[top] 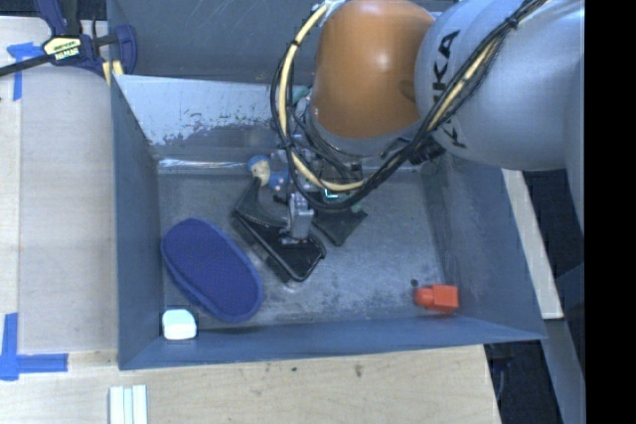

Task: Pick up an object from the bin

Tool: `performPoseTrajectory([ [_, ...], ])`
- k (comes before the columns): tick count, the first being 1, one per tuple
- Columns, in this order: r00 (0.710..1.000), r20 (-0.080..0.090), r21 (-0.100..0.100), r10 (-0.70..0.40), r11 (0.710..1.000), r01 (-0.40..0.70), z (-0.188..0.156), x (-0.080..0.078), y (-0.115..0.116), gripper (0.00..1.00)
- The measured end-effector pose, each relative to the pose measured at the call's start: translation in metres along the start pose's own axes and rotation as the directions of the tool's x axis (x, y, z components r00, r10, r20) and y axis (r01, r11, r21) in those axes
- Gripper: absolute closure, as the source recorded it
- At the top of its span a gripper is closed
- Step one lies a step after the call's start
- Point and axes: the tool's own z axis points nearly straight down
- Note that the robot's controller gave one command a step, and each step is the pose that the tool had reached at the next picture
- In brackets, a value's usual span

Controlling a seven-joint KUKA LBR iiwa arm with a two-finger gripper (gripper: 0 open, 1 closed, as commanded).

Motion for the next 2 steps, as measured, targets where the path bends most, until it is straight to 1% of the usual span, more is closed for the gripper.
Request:
performPoseTrajectory([
  [1, 0.861, -0.02, -0.005, 0.509, 0.861, -0.509, 0.118, 0.022, -0.015, 0.0],
  [2, 0.86, 0.009, -0.007, 0.511, 0.86, -0.511, 0.092, 0.028, -0.007, 0.0],
])
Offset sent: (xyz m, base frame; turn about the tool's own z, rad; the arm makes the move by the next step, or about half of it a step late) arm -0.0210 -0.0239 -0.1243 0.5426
